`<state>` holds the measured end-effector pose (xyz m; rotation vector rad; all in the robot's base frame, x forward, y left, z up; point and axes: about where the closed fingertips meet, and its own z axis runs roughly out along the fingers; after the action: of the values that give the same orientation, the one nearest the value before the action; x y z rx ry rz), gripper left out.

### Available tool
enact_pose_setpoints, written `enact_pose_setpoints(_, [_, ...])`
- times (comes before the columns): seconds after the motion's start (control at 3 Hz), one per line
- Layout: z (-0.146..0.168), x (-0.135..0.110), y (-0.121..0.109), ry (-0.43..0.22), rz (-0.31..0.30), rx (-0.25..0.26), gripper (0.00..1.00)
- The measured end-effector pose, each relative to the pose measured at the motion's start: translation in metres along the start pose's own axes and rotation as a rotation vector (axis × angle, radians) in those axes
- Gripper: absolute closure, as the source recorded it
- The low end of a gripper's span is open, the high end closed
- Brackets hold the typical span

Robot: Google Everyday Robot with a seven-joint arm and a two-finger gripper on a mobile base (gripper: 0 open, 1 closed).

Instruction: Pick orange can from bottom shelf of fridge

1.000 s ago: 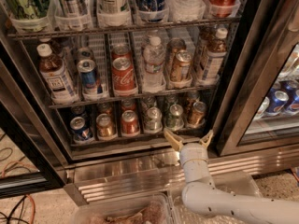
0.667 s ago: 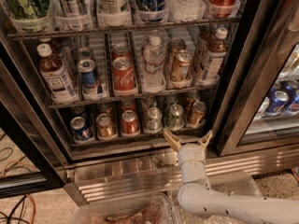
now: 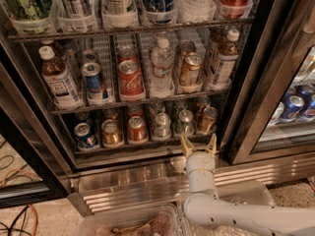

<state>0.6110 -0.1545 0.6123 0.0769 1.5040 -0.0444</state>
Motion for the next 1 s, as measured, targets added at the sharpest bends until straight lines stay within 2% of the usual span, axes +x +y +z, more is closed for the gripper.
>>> enact_pose_setpoints(0.33, [0.002, 0.002, -0.007, 0.000, -0.005, 0.033, 0.19])
enact_pose_setpoints(0.67, [0.010, 0.006, -0.020, 0.008, -0.002, 0.068, 0.23])
enact_pose_setpoints(1.0, [0.017, 0.009, -0.035, 0.017, -0.007, 0.101, 0.35])
